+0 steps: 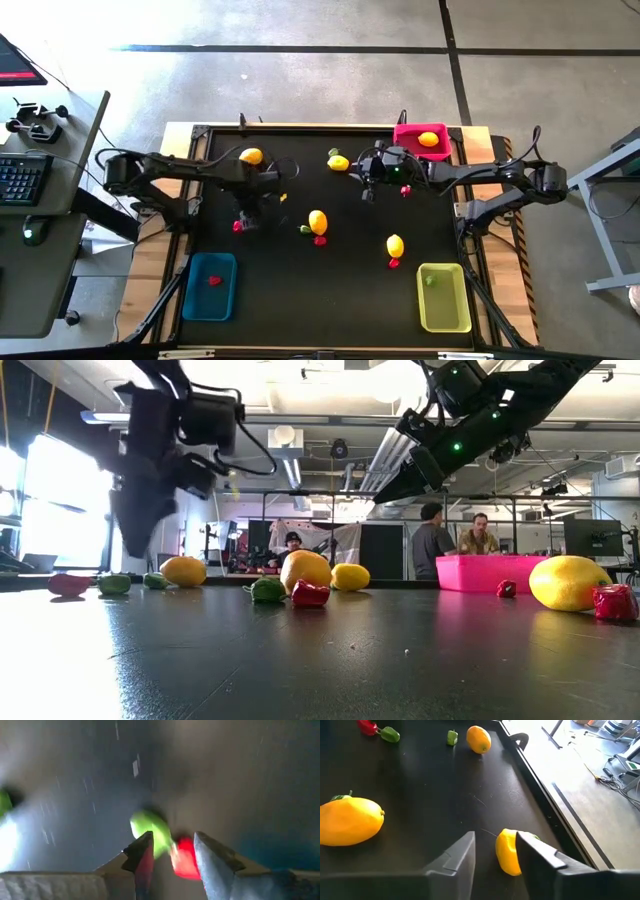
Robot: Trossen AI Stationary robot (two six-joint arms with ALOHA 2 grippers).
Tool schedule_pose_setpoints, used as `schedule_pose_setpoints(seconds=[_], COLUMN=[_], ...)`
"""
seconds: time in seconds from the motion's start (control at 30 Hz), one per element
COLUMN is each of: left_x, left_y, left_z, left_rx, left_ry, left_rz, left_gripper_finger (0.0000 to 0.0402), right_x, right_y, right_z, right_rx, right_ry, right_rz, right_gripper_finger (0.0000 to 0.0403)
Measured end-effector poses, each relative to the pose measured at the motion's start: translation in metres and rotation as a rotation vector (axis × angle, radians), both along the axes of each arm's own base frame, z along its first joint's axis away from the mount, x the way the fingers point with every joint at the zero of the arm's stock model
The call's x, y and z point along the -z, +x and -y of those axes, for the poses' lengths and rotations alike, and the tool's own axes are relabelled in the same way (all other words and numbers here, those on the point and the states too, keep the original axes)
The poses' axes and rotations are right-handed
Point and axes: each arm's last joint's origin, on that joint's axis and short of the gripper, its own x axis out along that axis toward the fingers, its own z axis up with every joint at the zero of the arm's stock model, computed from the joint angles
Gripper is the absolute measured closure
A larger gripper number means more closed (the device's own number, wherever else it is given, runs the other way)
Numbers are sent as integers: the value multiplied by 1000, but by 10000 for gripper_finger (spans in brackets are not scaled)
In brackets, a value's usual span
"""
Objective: Sort produce into baskets
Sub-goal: Put the red chilli pepper into the blue bin
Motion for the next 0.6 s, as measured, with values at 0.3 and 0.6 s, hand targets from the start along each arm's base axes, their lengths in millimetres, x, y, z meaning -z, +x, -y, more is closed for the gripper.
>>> schedule_pose_setpoints(seconds=[0.3, 0.6], left_x=[0, 19], left_y=[-9, -18], left_z=[32, 39], left_rx=[-227, -308], left_ry=[37, 66], left_rz=[-161, -179], left_gripper_finger=[219, 216], right_x=[1, 2], right_y=[-1, -1], right_z=[0, -1], right_rx=[3, 19], right_ry=[11, 49], right_rz=[-14, -6], right_gripper_finger=[230, 231])
